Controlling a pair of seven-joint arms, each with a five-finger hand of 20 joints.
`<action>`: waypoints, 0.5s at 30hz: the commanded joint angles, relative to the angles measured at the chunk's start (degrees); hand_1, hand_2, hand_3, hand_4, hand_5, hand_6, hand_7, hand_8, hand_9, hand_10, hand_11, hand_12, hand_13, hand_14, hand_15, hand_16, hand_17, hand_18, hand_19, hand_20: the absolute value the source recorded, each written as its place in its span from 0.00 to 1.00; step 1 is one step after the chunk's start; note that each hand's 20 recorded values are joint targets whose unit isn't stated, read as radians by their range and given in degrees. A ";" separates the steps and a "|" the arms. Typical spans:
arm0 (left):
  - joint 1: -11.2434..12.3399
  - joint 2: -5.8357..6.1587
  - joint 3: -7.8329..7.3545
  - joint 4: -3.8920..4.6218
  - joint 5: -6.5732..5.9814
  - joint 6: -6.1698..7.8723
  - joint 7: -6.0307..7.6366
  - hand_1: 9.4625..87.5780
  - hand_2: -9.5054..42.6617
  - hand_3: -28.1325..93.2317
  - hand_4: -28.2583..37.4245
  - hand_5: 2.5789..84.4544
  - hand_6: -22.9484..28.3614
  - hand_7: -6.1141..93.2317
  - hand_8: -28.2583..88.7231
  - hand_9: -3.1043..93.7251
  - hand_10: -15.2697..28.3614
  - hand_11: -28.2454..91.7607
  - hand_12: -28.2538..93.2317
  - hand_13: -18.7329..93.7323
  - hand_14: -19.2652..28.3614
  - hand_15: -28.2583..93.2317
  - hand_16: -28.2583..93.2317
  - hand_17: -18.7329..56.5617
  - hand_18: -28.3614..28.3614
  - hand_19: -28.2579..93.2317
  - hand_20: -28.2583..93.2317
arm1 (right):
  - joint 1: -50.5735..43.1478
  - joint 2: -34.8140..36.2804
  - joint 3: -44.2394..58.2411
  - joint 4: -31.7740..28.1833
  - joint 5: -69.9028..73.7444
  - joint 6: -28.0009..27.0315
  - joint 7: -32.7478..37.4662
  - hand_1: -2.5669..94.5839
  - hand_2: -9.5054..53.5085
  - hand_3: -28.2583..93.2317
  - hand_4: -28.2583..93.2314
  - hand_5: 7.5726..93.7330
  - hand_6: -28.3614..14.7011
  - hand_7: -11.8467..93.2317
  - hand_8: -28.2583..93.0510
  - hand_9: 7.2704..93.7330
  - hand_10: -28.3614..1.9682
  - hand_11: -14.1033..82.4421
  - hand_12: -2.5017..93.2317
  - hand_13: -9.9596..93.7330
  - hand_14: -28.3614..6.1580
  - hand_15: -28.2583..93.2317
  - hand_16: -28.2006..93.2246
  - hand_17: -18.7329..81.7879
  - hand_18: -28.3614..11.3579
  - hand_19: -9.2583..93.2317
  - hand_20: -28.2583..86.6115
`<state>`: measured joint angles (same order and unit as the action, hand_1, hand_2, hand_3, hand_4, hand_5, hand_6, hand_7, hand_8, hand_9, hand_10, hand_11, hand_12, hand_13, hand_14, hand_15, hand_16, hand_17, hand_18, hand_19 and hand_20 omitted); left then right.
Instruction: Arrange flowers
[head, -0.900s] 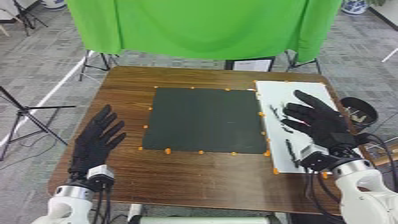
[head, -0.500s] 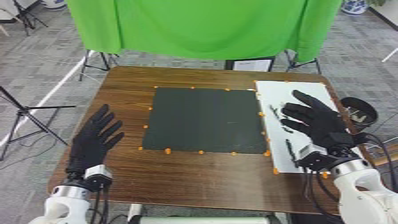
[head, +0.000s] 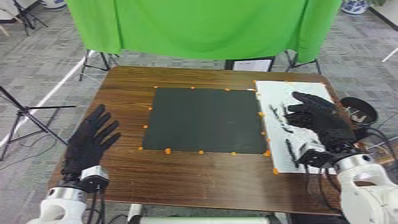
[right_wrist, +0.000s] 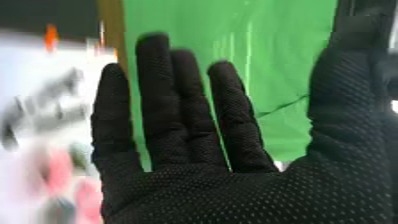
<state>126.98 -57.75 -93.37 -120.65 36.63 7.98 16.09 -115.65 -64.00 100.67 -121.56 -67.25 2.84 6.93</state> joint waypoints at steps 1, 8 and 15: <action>0.69 -0.30 -0.44 -0.30 -0.19 0.57 0.37 0.21 0.07 0.80 0.05 0.25 0.50 0.25 0.15 0.21 0.58 0.37 0.39 0.30 0.70 0.40 0.26 0.10 0.90 0.55 0.31 | -9.37 9.60 3.49 -6.47 -32.07 7.54 9.74 0.32 0.00 0.91 0.00 0.51 0.64 0.45 0.09 0.65 0.57 0.51 0.28 0.68 0.56 0.71 0.38 0.43 0.23 0.78 0.56; 1.99 -0.18 -1.12 -0.64 -0.13 0.41 0.45 0.21 0.07 0.80 0.05 0.25 0.50 0.25 0.15 0.21 0.58 0.37 0.39 0.30 0.70 0.40 0.26 0.10 0.90 0.55 0.31 | -13.41 12.96 0.58 -9.05 -57.47 2.90 19.37 0.40 0.00 0.76 0.00 0.62 0.69 0.49 0.09 0.73 0.61 0.59 0.34 0.73 0.58 0.78 0.42 0.47 0.23 0.84 0.58; 0.93 0.34 -0.75 -0.16 -0.17 -1.03 -0.73 0.21 0.07 0.80 0.05 0.25 0.50 0.25 0.15 0.21 0.58 0.37 0.39 0.32 0.71 0.42 0.27 0.10 0.90 0.55 0.31 | -15.62 12.73 0.18 -8.60 -57.77 -1.11 23.41 0.34 0.00 0.73 0.00 0.58 0.64 0.45 0.10 0.67 0.59 0.62 0.37 0.69 0.53 0.80 0.44 0.45 0.21 0.85 0.59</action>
<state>128.20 -57.73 -94.33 -120.92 36.58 8.00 16.32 -128.99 -50.49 101.05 -130.47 -113.66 2.99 28.56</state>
